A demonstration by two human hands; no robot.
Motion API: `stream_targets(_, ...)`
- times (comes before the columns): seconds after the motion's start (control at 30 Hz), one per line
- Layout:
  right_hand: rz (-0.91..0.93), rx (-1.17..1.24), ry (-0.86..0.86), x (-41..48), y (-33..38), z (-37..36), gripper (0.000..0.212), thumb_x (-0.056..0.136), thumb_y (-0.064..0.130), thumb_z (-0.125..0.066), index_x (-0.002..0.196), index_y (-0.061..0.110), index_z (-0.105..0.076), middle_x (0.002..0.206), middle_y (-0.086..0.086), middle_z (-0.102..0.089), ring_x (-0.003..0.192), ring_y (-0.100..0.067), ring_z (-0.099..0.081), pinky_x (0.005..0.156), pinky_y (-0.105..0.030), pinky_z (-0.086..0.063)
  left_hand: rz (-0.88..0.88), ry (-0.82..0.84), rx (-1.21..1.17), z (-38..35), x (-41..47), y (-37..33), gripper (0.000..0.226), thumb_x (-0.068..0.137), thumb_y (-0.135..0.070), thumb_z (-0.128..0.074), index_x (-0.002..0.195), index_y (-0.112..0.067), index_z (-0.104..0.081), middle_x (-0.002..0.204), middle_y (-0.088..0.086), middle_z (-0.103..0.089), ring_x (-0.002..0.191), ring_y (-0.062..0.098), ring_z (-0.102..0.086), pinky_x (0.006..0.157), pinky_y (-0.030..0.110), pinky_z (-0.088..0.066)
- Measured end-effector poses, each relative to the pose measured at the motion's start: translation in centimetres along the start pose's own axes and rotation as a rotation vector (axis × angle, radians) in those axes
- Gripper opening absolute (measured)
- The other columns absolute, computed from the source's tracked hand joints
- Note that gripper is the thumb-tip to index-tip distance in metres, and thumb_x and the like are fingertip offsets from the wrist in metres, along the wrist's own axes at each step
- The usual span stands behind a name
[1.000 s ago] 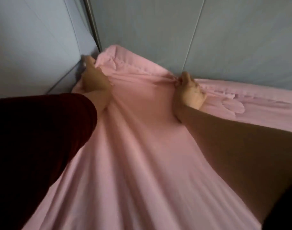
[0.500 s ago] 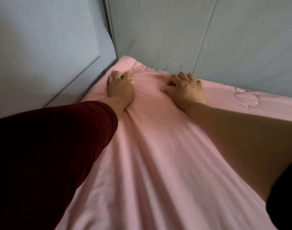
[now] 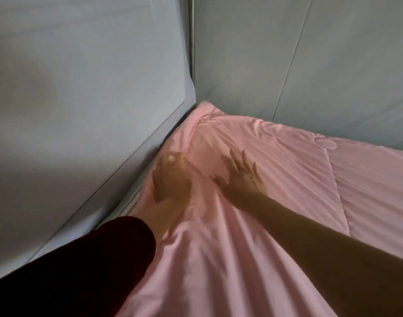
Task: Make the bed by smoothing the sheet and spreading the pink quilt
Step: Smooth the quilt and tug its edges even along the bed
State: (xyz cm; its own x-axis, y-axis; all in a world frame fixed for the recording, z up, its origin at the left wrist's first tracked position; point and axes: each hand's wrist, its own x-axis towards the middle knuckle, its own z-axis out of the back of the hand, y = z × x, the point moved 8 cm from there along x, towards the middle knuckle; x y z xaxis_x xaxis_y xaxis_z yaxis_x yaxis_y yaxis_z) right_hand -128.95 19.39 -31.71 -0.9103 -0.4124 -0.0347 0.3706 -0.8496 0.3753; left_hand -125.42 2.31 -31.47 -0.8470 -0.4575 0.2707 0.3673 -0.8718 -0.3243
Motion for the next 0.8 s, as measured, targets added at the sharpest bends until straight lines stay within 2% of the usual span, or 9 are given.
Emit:
stream_targets(0.13, 0.082, -0.113, 0.003, -5.1, 4.5, -1.8, 0.070, 0.097, 0.056, -0.032, 0.155, 0.022, -0.010, 0.162, 0.002, 0.007, 0.147, -0.022, 0.018, 0.120, -0.043, 0.007, 0.148, 0.024, 0.115, 2.3, -3.0, 3.9, 0.032, 0.089, -0.016, -0.044, 0.114, -0.032, -0.055, 0.127, 0.010, -0.046, 0.118, 0.030, -0.042, 0.095, 0.040, -0.033)
stream_targets(0.33, 0.148, -0.186, 0.049, -13.3, 8.9, -4.5, 0.066, 0.098, 0.052, -0.029, 0.154, 0.025, -0.007, 0.161, -0.003, 0.013, 0.144, -0.022, 0.026, 0.118, -0.044, 0.016, 0.307, 0.144, 0.108, 4.6, -6.6, 7.7, 0.046, 0.085, -0.011, -0.047, 0.126, -0.027, -0.038, 0.136, 0.015, -0.035, 0.124, 0.032, -0.036, 0.094, 0.045, -0.039)
stream_targets(0.4, 0.152, -0.217, 0.073, -15.0, 9.9, -5.1, 0.068, 0.097, 0.053, -0.030, 0.154, 0.025, -0.005, 0.161, -0.005, 0.016, 0.144, -0.023, 0.026, 0.117, -0.044, 0.017, 0.216, 0.207, 0.024, 4.7, -7.6, 8.0, 0.041, 0.087, -0.010, -0.045, 0.124, -0.025, -0.037, 0.126, 0.012, -0.047, 0.112, 0.033, -0.051, 0.085, 0.041, -0.045)
stream_targets(0.47, 0.154, -0.245, 0.093, -16.2, 10.9, -5.6, 0.073, 0.095, 0.059, -0.030, 0.154, 0.027, -0.001, 0.160, -0.006, 0.020, 0.143, -0.024, 0.029, 0.118, -0.047, 0.016, 0.002, 0.254, 0.129, 5.9, -8.1, 7.7, 0.031, 0.092, -0.010, -0.037, 0.121, -0.021, -0.041, 0.120, 0.012, -0.053, 0.101, 0.034, -0.059, 0.079, 0.039, -0.048)
stream_targets(0.53, 0.150, -0.269, 0.083, -16.7, 12.0, -5.9, 0.076, 0.094, 0.065, -0.026, 0.153, 0.030, 0.006, 0.159, -0.006, 0.023, 0.142, -0.026, 0.031, 0.117, -0.052, 0.014, -0.276, 0.126, 0.380, 8.3, -7.0, 6.8, 0.029, 0.093, -0.002, -0.036, 0.115, -0.010, -0.053, 0.113, 0.017, -0.055, 0.088, 0.035, -0.066, 0.070, 0.039, -0.052)
stream_targets(0.6, 0.124, -0.254, 0.076, -16.8, 12.7, -6.2, 0.079, 0.091, 0.069, -0.026, 0.152, 0.035, 0.009, 0.158, -0.005, 0.025, 0.142, -0.028, 0.031, 0.113, -0.061, 0.014, -0.420, 0.017, 0.542, 9.9, -5.9, 6.3, 0.026, 0.080, 0.007, -0.042, 0.094, -0.001, -0.063, 0.091, 0.019, -0.060, 0.060, 0.032, -0.067, 0.049, 0.036, -0.055)
stream_targets(0.63, 0.091, -0.229, 0.099, -17.0, 12.7, -6.7, 0.081, 0.088, 0.073, -0.026, 0.152, 0.037, 0.010, 0.157, -0.004, 0.026, 0.142, -0.029, 0.031, 0.110, -0.065, 0.014, -0.440, 0.009, 0.600, 9.9, -5.6, 6.3, 0.027, 0.080, 0.006, -0.041, 0.094, 0.000, -0.063, 0.092, 0.020, -0.061, 0.060, 0.033, -0.067, 0.050, 0.037, -0.055)
stream_targets(0.73, 0.004, -0.215, 0.271, -17.3, 12.0, -9.4, 0.088, 0.082, 0.081, -0.026, 0.151, 0.040, 0.009, 0.158, -0.003, 0.027, 0.143, -0.029, 0.030, 0.102, -0.073, 0.016, -0.222, 0.254, 0.515, 7.3, -6.6, 8.1, 0.034, 0.097, -0.004, -0.030, 0.128, -0.002, -0.044, 0.130, 0.023, -0.045, 0.104, 0.040, -0.061, 0.079, 0.044, -0.052)
stream_targets(0.8, -0.028, -0.237, 0.307, -17.1, 11.5, -10.3, 0.093, 0.079, 0.083, -0.028, 0.151, 0.039, 0.010, 0.157, -0.003, 0.029, 0.142, -0.029, 0.032, 0.100, -0.074, 0.017, -0.201, 0.276, 0.474, 6.6, -7.8, 8.8, 0.035, 0.099, -0.011, -0.033, 0.134, -0.007, -0.037, 0.134, 0.021, -0.042, 0.111, 0.040, -0.056, 0.081, 0.044, -0.050)
